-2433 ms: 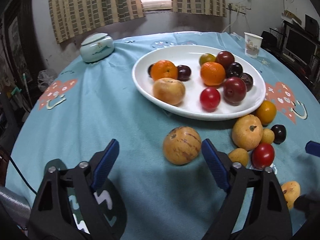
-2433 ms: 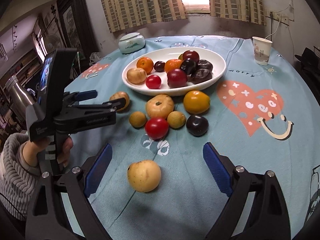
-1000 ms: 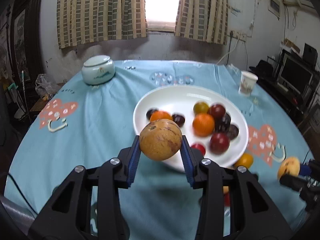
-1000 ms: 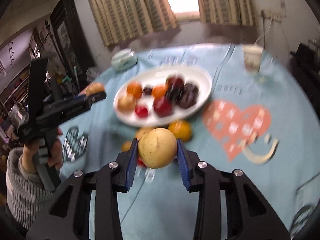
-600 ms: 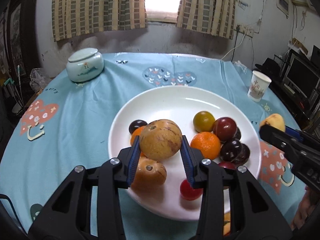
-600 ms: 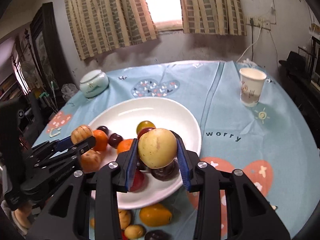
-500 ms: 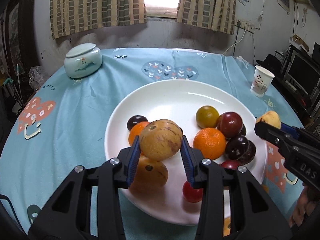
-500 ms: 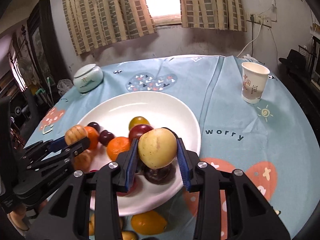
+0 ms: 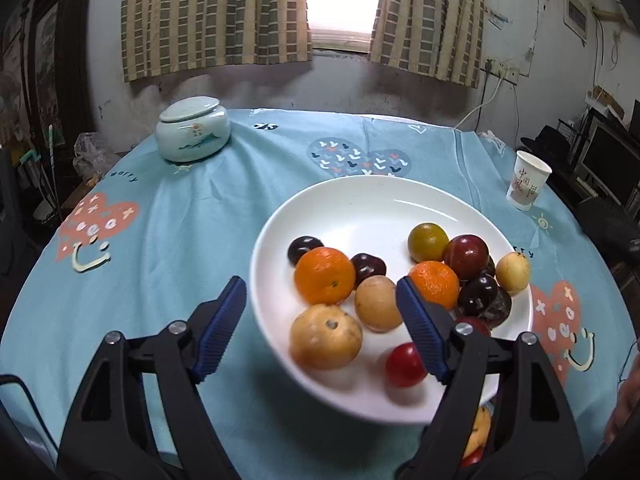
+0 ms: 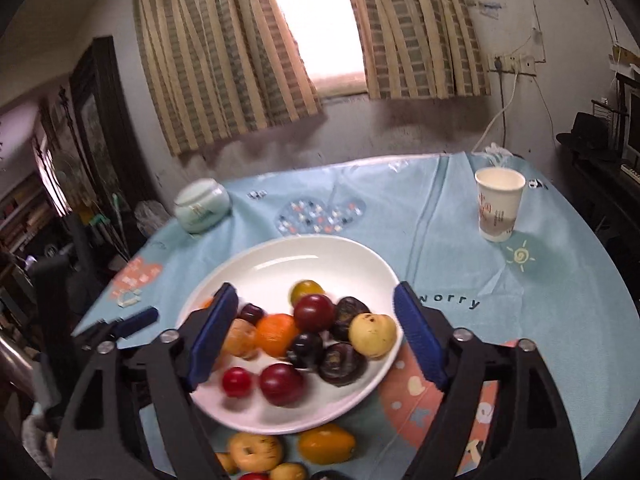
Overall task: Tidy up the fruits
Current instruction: 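Set both pears on the white plate and open both grippers, then grasp a small yellow-brown pear from the pile with the left gripper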
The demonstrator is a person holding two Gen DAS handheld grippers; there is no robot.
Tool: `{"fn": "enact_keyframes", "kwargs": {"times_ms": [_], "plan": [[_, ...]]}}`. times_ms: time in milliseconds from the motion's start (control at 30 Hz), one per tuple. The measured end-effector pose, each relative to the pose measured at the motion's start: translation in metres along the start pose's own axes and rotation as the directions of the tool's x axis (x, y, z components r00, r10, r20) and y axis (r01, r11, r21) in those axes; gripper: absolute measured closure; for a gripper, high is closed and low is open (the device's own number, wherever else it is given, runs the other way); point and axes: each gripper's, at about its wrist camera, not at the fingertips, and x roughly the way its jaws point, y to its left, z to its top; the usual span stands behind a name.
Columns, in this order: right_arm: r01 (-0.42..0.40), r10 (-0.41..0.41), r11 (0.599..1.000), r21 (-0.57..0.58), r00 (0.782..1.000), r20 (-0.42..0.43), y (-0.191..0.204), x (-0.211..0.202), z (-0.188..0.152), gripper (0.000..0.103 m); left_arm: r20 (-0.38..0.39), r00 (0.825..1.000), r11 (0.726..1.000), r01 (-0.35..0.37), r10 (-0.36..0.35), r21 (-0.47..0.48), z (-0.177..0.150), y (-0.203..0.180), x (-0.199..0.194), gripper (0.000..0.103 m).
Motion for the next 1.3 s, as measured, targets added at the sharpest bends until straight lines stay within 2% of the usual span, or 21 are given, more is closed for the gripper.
{"fn": "enact_keyframes", "kwargs": {"times_ms": [100,200,300,367,500,733,1067,1167,1233,1300], "plan": [[-0.034,0.034,0.999,-0.007,0.999,0.019,0.010,-0.026,-0.009,0.007,-0.001,1.000,1.000,0.024,-0.024,-0.007,-0.013,0.006,-0.018,0.021],[-0.042,0.042,0.999,0.011,0.999,0.021,0.005,-0.044,-0.038,0.005,-0.019,0.999,0.998,0.043,-0.042,0.040,-0.036,0.003,-0.033,0.019],[-0.021,0.023,0.998,0.056,0.999,-0.023,-0.009,-0.046,-0.062,0.005,-0.057,0.998,0.995,0.040,-0.035,0.088,-0.068,-0.003,-0.040,0.017],[-0.006,0.011,0.995,0.097,0.998,-0.058,-0.018,-0.045,-0.071,0.005,-0.071,0.996,0.992,0.069,-0.062,0.106,-0.079,-0.007,-0.043,0.017],[-0.019,0.029,0.985,0.170,0.998,-0.058,-0.031,-0.047,-0.073,0.005,-0.076,0.993,0.984,0.096,-0.085,0.152,-0.086,-0.018,-0.044,0.017],[-0.021,0.033,0.986,0.164,0.997,-0.070,-0.029,-0.047,-0.074,0.005,-0.129,0.987,0.966,0.127,-0.100,0.223,-0.096,-0.035,-0.033,0.016],[-0.012,0.024,0.987,0.163,0.997,-0.067,-0.031,-0.051,-0.074,0.005,-0.154,0.981,0.957,0.155,-0.119,0.246,-0.103,-0.035,-0.035,0.014],[-0.006,0.017,0.985,0.170,0.998,-0.064,-0.033,-0.051,-0.073,0.005,-0.158,0.979,0.961,0.161,-0.127,0.224,-0.104,-0.025,-0.038,0.014],[-0.008,0.019,0.984,0.180,0.998,-0.064,-0.035,-0.051,-0.073,0.005,-0.148,0.979,0.964,0.166,-0.136,0.207,-0.103,-0.021,-0.041,0.019],[-0.012,0.023,0.984,0.176,0.998,-0.062,-0.034,-0.052,-0.073,0.005,-0.150,0.975,0.956,0.194,-0.163,0.220,-0.105,-0.026,-0.042,0.026]]}}
